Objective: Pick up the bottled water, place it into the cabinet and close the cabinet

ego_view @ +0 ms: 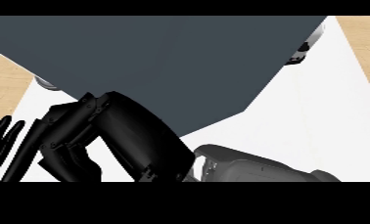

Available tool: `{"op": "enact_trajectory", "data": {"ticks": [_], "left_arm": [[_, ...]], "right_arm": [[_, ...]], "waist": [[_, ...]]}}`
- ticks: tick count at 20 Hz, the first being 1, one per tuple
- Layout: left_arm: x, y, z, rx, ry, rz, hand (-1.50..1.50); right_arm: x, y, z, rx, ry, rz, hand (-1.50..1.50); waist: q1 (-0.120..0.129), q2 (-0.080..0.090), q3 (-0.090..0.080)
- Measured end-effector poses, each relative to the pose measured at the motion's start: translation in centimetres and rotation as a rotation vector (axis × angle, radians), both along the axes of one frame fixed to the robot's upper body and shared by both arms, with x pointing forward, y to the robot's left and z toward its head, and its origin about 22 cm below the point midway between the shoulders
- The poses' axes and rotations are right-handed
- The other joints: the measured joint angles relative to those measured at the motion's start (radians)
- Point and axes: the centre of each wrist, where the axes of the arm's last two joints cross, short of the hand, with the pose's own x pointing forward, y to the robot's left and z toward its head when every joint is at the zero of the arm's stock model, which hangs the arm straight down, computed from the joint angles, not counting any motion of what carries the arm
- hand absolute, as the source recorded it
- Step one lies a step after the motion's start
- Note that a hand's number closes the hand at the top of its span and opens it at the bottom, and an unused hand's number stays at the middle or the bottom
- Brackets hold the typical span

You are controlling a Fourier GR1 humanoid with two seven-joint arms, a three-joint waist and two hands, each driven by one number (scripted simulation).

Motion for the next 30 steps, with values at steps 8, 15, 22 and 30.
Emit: {"op": "enact_trajectory", "data": {"ticks": [8, 15, 22, 30], "left_arm": [[-0.4, 0.2, 0.7, 0.005, 0.0, 0.019, -1.5], [-0.8, 0.8, 1.3, 0.01, -0.002, 0.032, -1.5], [-0.8, 0.7, 1.7, 0.01, 0.007, 0.042, -1.5], [-0.5, -0.1, 2.1, 0.015, 0.008, 0.018, -1.5]], "right_arm": [[4.6, 0.4, -1.0, -0.068, 0.068, 0.213, 1.5], [9.1, -1.9, -2.7, -0.039, 0.066, 0.129, 1.5], [11.6, -3.3, -3.5, -0.049, -0.004, 0.003, 1.5], [12.4, -3.5, -4.0, -0.067, -0.039, -0.044, 1.5]], "waist": [[-0.019, 0.0, -0.001], [-0.033, -0.001, -0.002], [-0.03, -0.013, -0.009], [-0.023, -0.024, -0.017]]}}
